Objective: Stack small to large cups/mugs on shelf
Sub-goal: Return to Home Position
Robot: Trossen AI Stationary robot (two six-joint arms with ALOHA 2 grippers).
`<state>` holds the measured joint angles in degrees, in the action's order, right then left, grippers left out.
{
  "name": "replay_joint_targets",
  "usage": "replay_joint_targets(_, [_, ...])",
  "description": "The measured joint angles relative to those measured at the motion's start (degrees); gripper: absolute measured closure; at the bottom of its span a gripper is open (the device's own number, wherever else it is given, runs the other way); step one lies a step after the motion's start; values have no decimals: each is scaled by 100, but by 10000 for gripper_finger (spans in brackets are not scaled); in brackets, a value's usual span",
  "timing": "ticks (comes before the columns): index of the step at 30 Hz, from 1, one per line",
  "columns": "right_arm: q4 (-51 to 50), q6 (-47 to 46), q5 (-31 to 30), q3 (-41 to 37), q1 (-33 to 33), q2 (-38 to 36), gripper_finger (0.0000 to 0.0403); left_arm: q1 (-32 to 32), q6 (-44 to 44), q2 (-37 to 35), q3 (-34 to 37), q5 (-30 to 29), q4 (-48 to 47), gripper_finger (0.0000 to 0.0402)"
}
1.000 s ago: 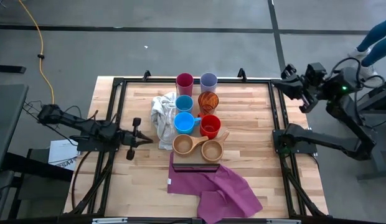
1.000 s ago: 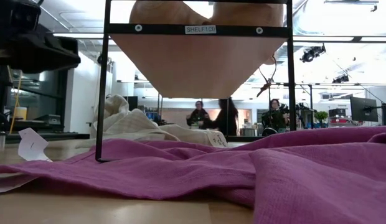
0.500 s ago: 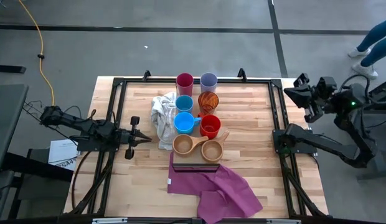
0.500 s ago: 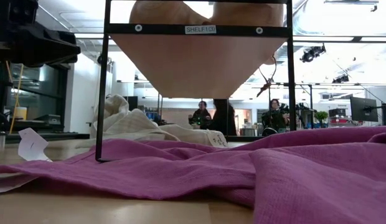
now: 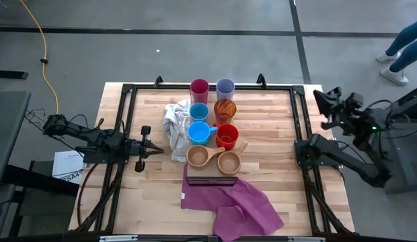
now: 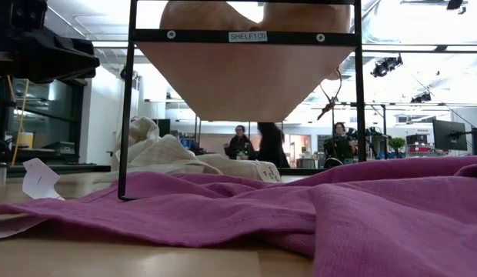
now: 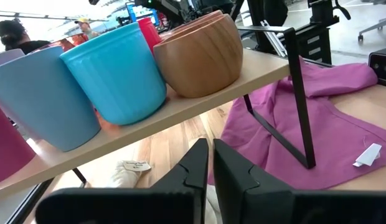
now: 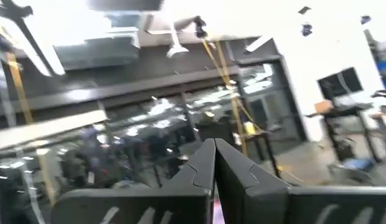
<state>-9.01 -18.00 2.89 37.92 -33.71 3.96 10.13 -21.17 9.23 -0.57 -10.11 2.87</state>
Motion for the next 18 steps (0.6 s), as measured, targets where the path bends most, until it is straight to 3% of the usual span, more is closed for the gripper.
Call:
replay_joint_targets(9, [-71,335,-828,-772,0,-194,402,0,0,0,1,0,0,389])
replay_joint_targets(12, [247,404,-1140,-1045,0,-252,402,0,0,0,1,0,0,387])
replay_joint_targets(18, [1270,419,-1177,-1806,2,-367,402,2,0,0,1,0,-2,389])
